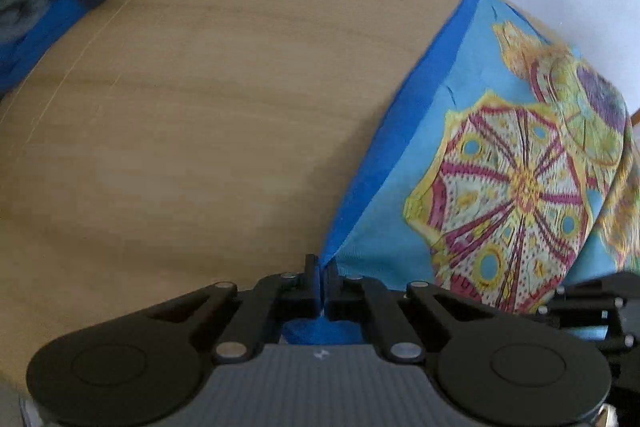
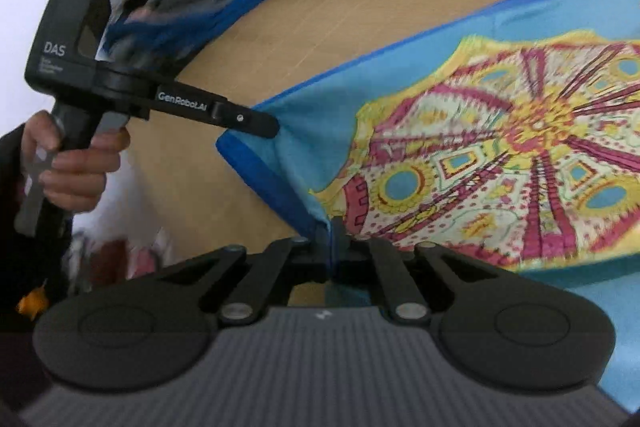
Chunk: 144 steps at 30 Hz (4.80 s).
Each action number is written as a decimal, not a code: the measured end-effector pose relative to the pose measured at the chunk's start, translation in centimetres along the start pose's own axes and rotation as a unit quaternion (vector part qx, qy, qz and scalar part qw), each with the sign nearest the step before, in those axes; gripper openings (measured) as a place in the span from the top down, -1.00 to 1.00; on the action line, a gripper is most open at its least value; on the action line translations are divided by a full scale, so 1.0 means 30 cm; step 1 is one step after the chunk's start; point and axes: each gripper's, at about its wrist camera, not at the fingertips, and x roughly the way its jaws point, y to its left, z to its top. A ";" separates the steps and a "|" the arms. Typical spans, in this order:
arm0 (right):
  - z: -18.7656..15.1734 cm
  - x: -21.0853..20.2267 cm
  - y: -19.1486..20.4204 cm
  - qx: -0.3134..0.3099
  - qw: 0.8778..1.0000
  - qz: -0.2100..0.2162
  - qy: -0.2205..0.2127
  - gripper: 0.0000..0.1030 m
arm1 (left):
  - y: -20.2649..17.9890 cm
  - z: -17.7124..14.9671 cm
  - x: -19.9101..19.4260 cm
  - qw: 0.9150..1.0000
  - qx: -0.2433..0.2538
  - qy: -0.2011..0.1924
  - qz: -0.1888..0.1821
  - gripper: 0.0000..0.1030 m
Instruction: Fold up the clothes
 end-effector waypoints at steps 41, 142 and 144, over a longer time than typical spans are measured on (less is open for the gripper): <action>1.223 0.179 -1.265 0.169 0.918 -0.286 -0.218 0.94 | -0.014 0.094 0.056 0.989 -0.147 -0.021 0.021 0.90; -0.670 -0.723 -0.839 0.256 0.859 -0.345 -0.279 0.46 | -0.954 0.183 0.346 0.966 0.194 -0.116 0.128 0.18; -0.624 -0.727 -0.862 0.269 0.862 -0.331 -0.274 0.88 | -0.943 0.163 0.372 0.968 0.177 -0.103 0.145 0.18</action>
